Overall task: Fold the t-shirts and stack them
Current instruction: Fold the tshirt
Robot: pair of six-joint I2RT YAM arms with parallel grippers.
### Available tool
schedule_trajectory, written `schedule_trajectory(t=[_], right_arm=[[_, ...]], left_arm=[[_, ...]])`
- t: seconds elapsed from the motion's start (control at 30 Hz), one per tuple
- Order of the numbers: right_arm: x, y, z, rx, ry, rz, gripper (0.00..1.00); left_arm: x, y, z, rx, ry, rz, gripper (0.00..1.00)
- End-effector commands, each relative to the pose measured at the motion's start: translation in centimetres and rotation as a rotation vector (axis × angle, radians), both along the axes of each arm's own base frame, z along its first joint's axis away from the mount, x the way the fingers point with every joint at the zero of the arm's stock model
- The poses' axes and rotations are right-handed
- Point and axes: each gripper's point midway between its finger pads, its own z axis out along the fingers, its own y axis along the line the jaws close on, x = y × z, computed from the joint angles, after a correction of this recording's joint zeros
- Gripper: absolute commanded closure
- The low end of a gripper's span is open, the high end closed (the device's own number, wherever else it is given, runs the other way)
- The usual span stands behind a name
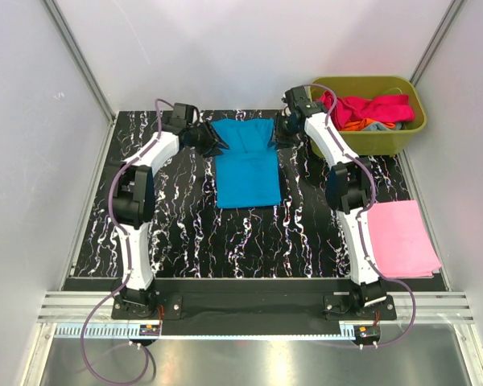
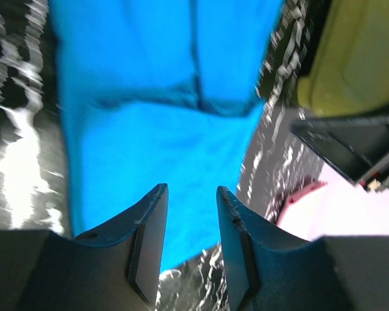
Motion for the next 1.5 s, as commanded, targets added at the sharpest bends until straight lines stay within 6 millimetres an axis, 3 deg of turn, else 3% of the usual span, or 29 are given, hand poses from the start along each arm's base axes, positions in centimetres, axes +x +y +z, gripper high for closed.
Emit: schedule_trajectory(t=[0.0, 0.07, 0.17, 0.33, 0.53, 0.7, 0.87, 0.9, 0.97, 1.03, 1.07, 1.1, 1.13, 1.17, 1.2, 1.27, 1.3, 1.37, 1.4, 1.47], right_arm=[[-1.1, 3.9, 4.0, 0.184, -0.008, 0.074, 0.67], [-1.3, 5.6, 3.7, 0.263, 0.029, 0.086, 0.81], [-1.4, 7.7, 3.7, 0.328, 0.042, 0.099, 0.86], [-0.5, 8.8, 1.0, 0.372, 0.095, 0.051, 0.91], [0.4, 8.2, -1.8, 0.356, 0.118, 0.012, 0.91], [2.6, 6.7, -3.0, 0.357, 0.084, -0.017, 0.92], [3.1, 5.2, -1.1, 0.374, 0.06, -0.019, 0.91], [3.1, 5.2, 1.0, 0.379, 0.026, -0.006, 0.88], [2.2, 4.9, 1.9, 0.358, 0.026, 0.012, 0.84], [0.7, 4.4, 4.1, 0.335, 0.017, 0.042, 0.79], [-0.2, 4.6, 6.1, 0.325, -0.009, 0.061, 0.77], [-1.3, 4.2, 5.4, 0.291, 0.009, 0.084, 0.71], [-2.5, 4.4, 7.2, 0.272, -0.011, 0.101, 0.68], [-3.3, 4.3, 7.2, 0.259, -0.005, 0.114, 0.66], [-4.9, 4.2, 5.7, 0.234, 0.042, 0.126, 0.63], [-6.6, 4.4, 6.8, 0.232, 0.031, 0.151, 0.62], [-8.4, 4.5, 4.9, 0.219, 0.089, 0.158, 0.61], [-9.3, 4.8, 5.5, 0.253, 0.066, 0.16, 0.6], [-10.7, 4.4, 3.5, 0.257, 0.127, 0.133, 0.6], [-11.2, 4.8, 3.7, 0.292, 0.118, 0.14, 0.6]], left_arm=[[-1.1, -2.1, 1.4, -0.048, -0.042, -0.068, 0.6], [-1.4, -2.7, 0.8, -0.061, -0.03, -0.081, 0.61], [-1.5, -2.9, 0.6, -0.07, -0.026, -0.086, 0.62], [-2.3, -3.0, 1.3, -0.079, -0.035, -0.105, 0.62], [-5.7, -3.0, 2.0, -0.087, -0.03, -0.151, 0.62], [-9.4, -3.8, 1.1, -0.079, 0.009, -0.2, 0.62], [-11.4, -4.6, 0.8, -0.067, 0.018, -0.229, 0.63], [-11.7, -4.7, 0.5, -0.064, 0.025, -0.235, 0.63], [-11.8, -4.7, 0.4, -0.064, 0.029, -0.235, 0.63], [-11.7, -4.5, 0.1, -0.052, 0.023, -0.236, 0.63], [-11.6, -4.2, -0.1, -0.04, 0.023, -0.226, 0.63], [-11.7, -4.1, -0.5, -0.035, 0.032, -0.226, 0.63], [-11.8, -4.1, -0.8, -0.031, 0.035, -0.23, 0.63], [-11.9, -4.0, -1.1, -0.028, 0.041, -0.232, 0.63], [-12.0, -3.9, -1.5, -0.026, 0.051, -0.23, 0.63], [-12.6, -3.7, -2.5, -0.017, 0.077, -0.232, 0.63], [-12.7, -3.6, -2.8, -0.013, 0.082, -0.233, 0.63], [-13.2, -3.3, -3.7, 0.001, 0.099, -0.235, 0.64], [-13.3, -3.2, -4.0, 0.007, 0.104, -0.234, 0.63], [-13.7, -2.9, -4.7, 0.021, 0.116, -0.232, 0.64]])
